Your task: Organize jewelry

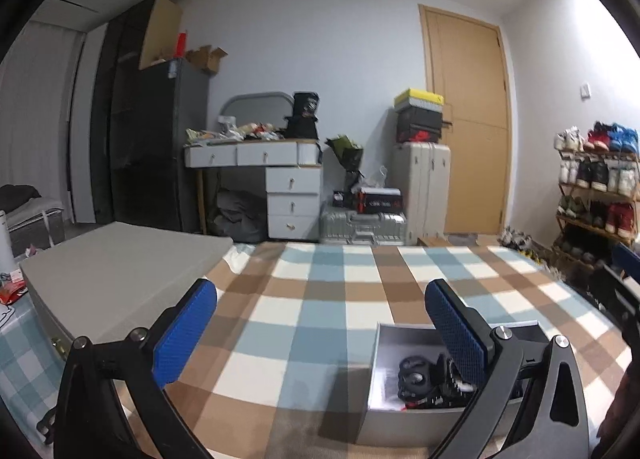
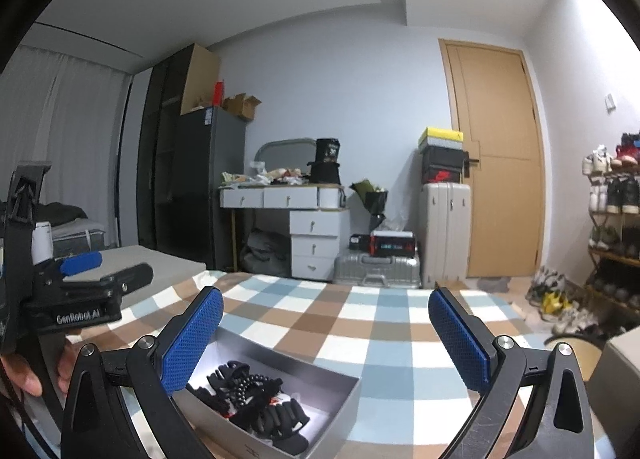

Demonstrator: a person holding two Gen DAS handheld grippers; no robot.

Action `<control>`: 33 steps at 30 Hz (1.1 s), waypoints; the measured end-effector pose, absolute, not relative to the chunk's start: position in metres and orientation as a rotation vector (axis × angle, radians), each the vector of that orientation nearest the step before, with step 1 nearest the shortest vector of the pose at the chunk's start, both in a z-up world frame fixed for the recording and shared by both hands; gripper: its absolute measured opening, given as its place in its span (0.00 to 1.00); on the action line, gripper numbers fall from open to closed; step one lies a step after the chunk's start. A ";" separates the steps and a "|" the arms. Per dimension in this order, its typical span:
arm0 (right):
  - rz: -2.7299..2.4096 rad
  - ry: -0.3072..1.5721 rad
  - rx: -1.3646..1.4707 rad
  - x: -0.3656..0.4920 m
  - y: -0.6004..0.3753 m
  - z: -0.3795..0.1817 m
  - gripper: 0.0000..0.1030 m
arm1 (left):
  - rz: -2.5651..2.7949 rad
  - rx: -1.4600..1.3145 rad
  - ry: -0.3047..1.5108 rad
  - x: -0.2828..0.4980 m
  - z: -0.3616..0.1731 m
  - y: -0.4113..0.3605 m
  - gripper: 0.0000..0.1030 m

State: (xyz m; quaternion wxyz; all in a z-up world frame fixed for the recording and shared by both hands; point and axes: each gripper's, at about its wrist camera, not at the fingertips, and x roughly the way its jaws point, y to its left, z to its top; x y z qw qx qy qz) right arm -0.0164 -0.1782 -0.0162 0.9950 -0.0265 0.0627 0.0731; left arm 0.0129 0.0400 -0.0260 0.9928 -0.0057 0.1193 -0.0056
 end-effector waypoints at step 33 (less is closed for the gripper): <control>0.132 0.326 -0.065 0.007 -0.175 -0.036 1.00 | -0.057 0.028 0.320 0.016 -0.038 0.022 0.99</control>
